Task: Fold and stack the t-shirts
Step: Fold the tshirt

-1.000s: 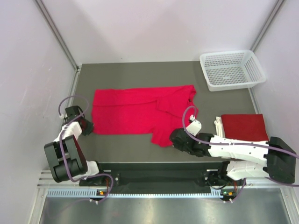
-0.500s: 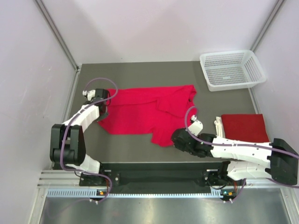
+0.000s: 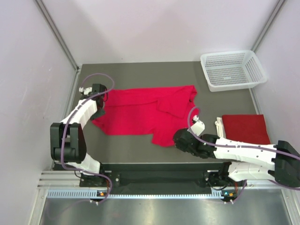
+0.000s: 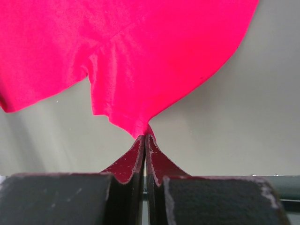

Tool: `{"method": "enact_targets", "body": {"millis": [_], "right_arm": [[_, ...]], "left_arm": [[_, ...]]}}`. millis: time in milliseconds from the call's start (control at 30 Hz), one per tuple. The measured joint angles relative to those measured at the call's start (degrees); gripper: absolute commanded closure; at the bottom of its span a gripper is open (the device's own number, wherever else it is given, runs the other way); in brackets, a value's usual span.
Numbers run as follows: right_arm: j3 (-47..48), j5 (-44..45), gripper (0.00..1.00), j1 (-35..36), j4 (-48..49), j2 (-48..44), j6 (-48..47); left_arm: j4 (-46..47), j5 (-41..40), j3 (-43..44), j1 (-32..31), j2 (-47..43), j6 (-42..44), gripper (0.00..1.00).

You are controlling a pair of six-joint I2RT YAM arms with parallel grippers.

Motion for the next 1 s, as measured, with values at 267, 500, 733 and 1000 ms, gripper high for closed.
{"method": "enact_targets", "body": {"millis": [267, 500, 733, 1000], "right_arm": [[-0.3, 0.1, 1.00, 0.0, -0.4, -1.5, 0.0], [-1.4, 0.4, 1.00, 0.0, -0.5, -2.9, 0.0], [-2.1, 0.4, 1.00, 0.0, -0.5, -2.9, 0.1], [-2.6, 0.5, 1.00, 0.0, -0.8, -3.1, 0.1]], "left_arm": [[1.0, 9.4, -3.0, 13.3, -7.2, -2.0, 0.62], [5.4, 19.3, -12.0, 17.5, -15.0, -5.2, 0.64], [9.8, 25.0, -17.4, 17.5, -14.3, -8.5, 0.65], [14.7, 29.8, -18.6, 17.5, -13.9, -9.6, 0.63]]}}
